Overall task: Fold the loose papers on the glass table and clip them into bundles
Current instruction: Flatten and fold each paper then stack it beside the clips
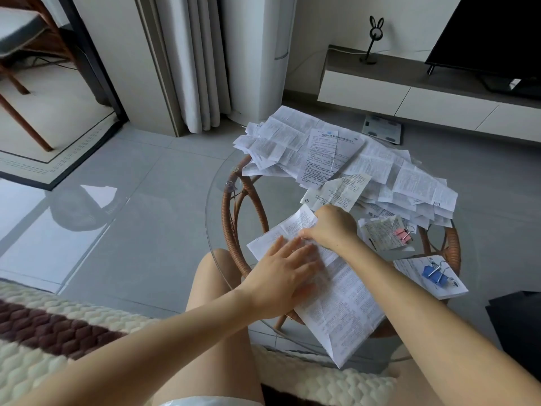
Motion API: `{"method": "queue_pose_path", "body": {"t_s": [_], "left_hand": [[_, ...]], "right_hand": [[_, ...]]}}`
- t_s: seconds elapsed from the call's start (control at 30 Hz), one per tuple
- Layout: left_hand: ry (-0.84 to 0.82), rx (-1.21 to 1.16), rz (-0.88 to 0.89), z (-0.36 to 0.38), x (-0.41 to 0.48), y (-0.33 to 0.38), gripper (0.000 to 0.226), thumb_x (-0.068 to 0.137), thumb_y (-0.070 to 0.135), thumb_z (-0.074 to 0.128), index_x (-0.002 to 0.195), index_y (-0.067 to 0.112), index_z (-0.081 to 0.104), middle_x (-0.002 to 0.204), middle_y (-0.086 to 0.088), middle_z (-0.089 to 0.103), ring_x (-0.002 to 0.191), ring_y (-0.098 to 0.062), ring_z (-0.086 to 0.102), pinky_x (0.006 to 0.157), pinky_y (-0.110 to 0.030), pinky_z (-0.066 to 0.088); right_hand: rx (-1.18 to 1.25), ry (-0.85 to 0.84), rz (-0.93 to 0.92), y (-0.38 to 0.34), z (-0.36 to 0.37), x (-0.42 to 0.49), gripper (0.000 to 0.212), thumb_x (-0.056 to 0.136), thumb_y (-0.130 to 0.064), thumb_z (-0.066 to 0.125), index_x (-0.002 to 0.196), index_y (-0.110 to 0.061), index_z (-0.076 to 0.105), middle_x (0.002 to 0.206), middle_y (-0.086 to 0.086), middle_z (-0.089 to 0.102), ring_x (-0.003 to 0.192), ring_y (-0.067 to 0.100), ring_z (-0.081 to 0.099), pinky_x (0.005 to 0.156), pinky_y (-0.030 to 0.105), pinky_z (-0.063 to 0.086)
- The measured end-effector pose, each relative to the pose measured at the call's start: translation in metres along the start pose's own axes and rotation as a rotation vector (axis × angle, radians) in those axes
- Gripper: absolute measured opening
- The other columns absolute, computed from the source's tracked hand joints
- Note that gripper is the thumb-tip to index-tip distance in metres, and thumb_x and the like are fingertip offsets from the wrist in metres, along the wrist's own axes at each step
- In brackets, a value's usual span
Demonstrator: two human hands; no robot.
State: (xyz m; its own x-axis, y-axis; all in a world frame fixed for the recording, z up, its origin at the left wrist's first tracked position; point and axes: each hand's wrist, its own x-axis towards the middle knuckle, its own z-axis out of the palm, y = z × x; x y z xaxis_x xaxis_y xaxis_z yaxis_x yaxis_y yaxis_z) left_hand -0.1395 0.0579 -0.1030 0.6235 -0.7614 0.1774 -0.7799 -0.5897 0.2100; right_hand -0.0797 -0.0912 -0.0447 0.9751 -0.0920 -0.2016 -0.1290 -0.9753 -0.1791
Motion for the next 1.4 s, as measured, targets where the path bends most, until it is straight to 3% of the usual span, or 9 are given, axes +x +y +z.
{"method": "queue_pose_path", "body": {"t_s": [0.13,0.23,0.3,0.4,0.53,0.87,1.13,1.4], "left_hand": [[0.041,0.011,-0.006,0.0057,-0.0042,-0.0029,0.047,0.094,0.042,0.037,0.13,0.019,0.058,0.14,-0.01,0.05,0.132,-0.035,0.043,0.108,-0.058,0.03],[0.05,0.005,-0.025,0.0073,-0.0053,-0.0027,0.049,0.094,0.042,0.035,0.132,0.019,0.056,0.141,-0.011,0.049,0.134,-0.036,0.04,0.109,-0.058,0.028],[0.063,0.011,-0.034,0.0075,-0.006,-0.0022,0.049,0.094,0.041,0.034,0.133,0.019,0.056,0.141,-0.011,0.05,0.134,-0.036,0.04,0.109,-0.059,0.027],[0.08,0.013,-0.037,0.0077,-0.0063,-0.0012,0.049,0.094,0.04,0.033,0.132,0.018,0.056,0.14,-0.012,0.05,0.133,-0.037,0.041,0.109,-0.059,0.027],[0.082,0.011,-0.045,0.0082,-0.007,-0.0018,0.049,0.093,0.04,0.034,0.133,0.019,0.055,0.141,-0.011,0.049,0.135,-0.036,0.039,0.111,-0.057,0.026],[0.112,0.006,-0.079,0.0059,-0.0079,-0.0008,0.049,0.092,0.038,0.036,0.131,0.017,0.057,0.14,-0.018,0.048,0.134,-0.038,0.039,0.113,-0.053,0.018],[0.095,-0.003,-0.094,0.0081,-0.0076,-0.0005,0.049,0.089,0.038,0.04,0.129,0.016,0.059,0.137,-0.019,0.051,0.128,-0.038,0.047,0.106,-0.054,0.036],[0.09,-0.013,-0.112,0.0085,-0.0073,-0.0005,0.048,0.09,0.04,0.04,0.13,0.018,0.056,0.138,-0.017,0.051,0.129,-0.037,0.046,0.105,-0.054,0.038]], "right_hand": [[-0.001,-0.023,-0.011,0.0018,-0.0017,0.001,0.041,0.081,-0.045,0.069,0.068,-0.013,0.047,0.087,0.005,0.061,0.089,0.028,0.059,0.061,0.026,0.034],[0.055,-0.032,0.009,0.0036,-0.0011,-0.0003,0.048,0.079,-0.045,0.071,0.061,-0.017,0.037,0.065,-0.005,0.045,0.074,0.024,0.051,0.049,0.027,0.025],[0.075,-0.036,0.011,0.0046,-0.0002,-0.0001,0.046,0.078,-0.048,0.07,0.063,-0.019,0.038,0.071,-0.004,0.048,0.078,0.022,0.05,0.052,0.026,0.027],[0.07,-0.035,0.007,0.0048,0.0003,0.0019,0.04,0.078,-0.05,0.07,0.081,-0.013,0.057,0.092,0.005,0.06,0.096,0.028,0.06,0.066,0.026,0.034],[0.077,-0.021,0.019,0.0043,0.0012,0.0004,0.042,0.078,-0.051,0.07,0.079,-0.014,0.05,0.087,0.004,0.059,0.094,0.028,0.061,0.064,0.027,0.033],[0.058,-0.015,0.037,-0.0001,0.0005,-0.0006,0.039,0.083,-0.045,0.067,0.092,-0.007,0.059,0.108,0.011,0.065,0.101,0.03,0.06,0.068,0.027,0.035],[0.089,-0.011,0.048,0.0011,0.0008,-0.0024,0.044,0.081,-0.046,0.069,0.097,-0.007,0.061,0.107,0.009,0.066,0.1,0.029,0.06,0.069,0.027,0.037],[0.077,-0.017,0.068,-0.001,-0.001,-0.0017,0.046,0.08,-0.047,0.07,0.101,-0.007,0.062,0.11,0.009,0.066,0.101,0.028,0.061,0.07,0.027,0.039]]}}
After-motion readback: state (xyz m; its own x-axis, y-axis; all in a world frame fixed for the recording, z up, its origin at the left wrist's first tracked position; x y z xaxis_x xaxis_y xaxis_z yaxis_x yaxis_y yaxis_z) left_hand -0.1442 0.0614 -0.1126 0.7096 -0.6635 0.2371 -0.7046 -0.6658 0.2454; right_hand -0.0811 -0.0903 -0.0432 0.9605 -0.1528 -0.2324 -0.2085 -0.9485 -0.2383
